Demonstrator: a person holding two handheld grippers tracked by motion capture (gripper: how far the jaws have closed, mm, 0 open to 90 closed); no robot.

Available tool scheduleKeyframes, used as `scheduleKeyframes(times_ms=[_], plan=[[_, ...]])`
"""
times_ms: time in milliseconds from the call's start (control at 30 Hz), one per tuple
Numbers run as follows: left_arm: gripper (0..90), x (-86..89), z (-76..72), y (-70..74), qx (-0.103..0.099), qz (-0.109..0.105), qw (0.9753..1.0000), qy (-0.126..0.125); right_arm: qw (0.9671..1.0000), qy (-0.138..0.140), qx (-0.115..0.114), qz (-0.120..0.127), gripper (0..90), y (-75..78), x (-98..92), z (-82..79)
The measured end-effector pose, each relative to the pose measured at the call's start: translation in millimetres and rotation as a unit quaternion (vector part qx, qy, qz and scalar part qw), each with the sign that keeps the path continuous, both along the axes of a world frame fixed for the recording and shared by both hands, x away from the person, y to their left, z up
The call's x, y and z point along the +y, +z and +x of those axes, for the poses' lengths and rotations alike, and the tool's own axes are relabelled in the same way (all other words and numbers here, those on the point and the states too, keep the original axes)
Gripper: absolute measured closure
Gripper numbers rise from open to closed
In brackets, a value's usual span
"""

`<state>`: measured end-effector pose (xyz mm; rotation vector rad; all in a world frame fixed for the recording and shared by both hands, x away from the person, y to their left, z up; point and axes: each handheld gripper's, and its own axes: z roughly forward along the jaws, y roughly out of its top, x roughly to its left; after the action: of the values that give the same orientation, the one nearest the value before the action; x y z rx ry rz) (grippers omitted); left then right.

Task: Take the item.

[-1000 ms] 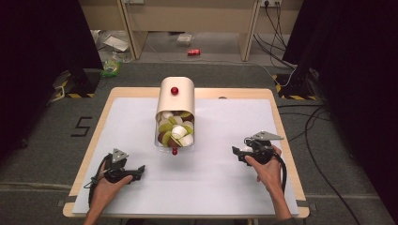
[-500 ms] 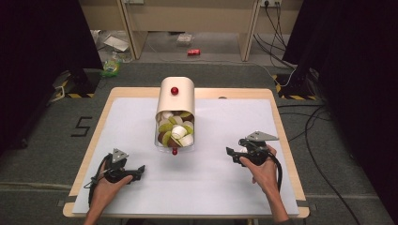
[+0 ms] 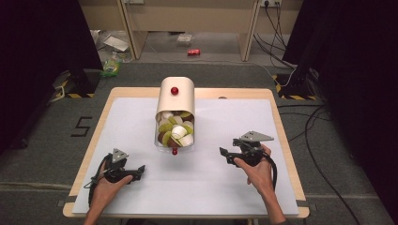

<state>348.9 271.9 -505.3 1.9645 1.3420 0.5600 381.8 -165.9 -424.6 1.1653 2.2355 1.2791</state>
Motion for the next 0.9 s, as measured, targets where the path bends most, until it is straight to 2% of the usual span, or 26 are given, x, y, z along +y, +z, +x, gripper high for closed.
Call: scheduleKeyframes(times_ms=[900], plan=[[6.7, 0.1, 0.1, -0.1, 0.000, -0.001, 1.0000, 0.000, 0.9991, 0.041, -0.013, 0.003, 28.9, 8.0, 34.9, -11.1]])
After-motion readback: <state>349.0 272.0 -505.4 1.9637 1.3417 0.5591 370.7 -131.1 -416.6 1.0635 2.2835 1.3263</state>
